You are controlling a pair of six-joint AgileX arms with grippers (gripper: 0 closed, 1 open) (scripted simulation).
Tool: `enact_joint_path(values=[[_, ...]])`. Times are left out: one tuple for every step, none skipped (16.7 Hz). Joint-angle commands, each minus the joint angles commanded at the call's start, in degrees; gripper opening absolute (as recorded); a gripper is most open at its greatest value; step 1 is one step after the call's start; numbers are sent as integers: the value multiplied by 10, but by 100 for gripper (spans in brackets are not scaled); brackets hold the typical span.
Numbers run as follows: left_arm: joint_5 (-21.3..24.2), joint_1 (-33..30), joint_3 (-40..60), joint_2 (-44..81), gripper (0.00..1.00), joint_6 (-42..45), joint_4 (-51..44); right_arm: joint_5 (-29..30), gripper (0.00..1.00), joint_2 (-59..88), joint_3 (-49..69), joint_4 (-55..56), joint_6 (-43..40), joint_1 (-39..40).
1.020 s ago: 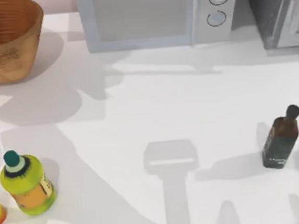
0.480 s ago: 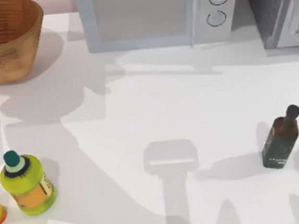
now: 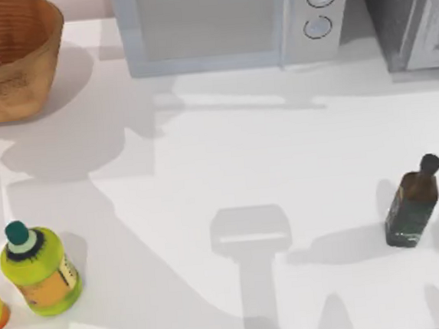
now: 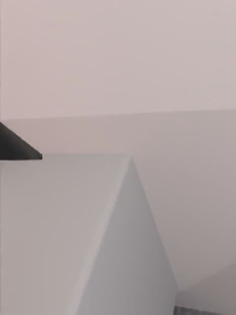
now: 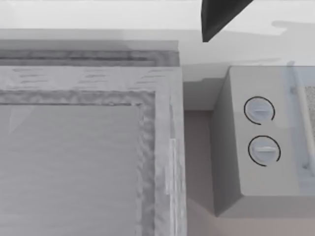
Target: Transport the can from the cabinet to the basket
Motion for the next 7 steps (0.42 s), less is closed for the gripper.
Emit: enact_joint_path(values=[[0, 0, 0, 0, 98, 0, 0, 0, 100, 0, 0, 0, 0, 0], [0, 0, 0, 0, 100, 0, 0, 0, 100, 0, 0, 0, 0, 0], [0, 0, 0, 0, 100, 0, 0, 0, 100, 0, 0, 0, 0, 0], [0, 0, 0, 0, 100, 0, 0, 0, 100, 0, 0, 0, 0, 0], [0, 0, 0, 0, 100, 0, 0, 0, 100, 0, 0, 0, 0, 0], [0, 0, 0, 0, 100, 0, 0, 0, 100, 0, 0, 0, 0, 0], [0, 0, 0, 0, 100, 0, 0, 0, 100, 0, 0, 0, 0, 0]])
